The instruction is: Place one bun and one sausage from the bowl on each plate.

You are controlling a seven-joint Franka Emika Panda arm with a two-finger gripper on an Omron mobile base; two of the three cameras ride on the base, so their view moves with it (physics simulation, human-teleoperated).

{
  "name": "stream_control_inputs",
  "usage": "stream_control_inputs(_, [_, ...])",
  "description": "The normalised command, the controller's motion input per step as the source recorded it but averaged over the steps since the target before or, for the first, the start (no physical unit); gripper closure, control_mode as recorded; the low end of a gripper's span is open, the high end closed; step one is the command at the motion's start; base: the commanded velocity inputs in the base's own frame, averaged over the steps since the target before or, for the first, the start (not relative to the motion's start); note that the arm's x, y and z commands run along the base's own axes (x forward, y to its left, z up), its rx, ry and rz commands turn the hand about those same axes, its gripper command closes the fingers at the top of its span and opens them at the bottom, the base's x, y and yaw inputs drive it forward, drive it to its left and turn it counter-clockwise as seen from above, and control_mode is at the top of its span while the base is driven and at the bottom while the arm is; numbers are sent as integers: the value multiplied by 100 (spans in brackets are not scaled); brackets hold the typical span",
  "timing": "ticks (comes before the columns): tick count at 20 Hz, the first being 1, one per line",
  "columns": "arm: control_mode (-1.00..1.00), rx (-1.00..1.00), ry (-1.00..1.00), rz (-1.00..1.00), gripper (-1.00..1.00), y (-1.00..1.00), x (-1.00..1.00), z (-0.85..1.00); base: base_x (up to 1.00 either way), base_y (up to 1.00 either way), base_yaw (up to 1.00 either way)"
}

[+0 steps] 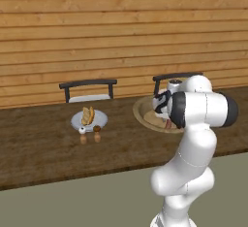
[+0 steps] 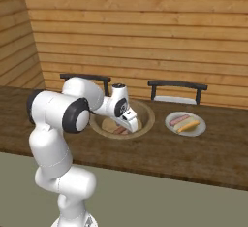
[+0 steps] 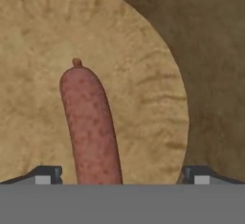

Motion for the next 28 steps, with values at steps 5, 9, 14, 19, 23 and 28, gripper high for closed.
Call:
stream_control_inputs(5, [-100, 0, 0, -3, -100, 41, 21, 0, 0, 0, 0])
stream_control_inputs(9, [-100, 0, 0, 0, -100, -4, -1, -17, 0, 0, 0])
stream_control_inputs(14, [-100, 0, 0, 0, -100, -14, -9, -16, 0, 0, 0])
stream_control_inputs(19, [-100, 0, 0, 0, 100, 25, 8, -11, 0, 0, 0])
stream_control_inputs(23, [-100, 0, 0, 0, 100, 0, 0, 0, 0, 0, 0])
stream_control_inputs(28, [-100, 1, -4, 0, 100, 0, -13, 42, 0, 0, 0])
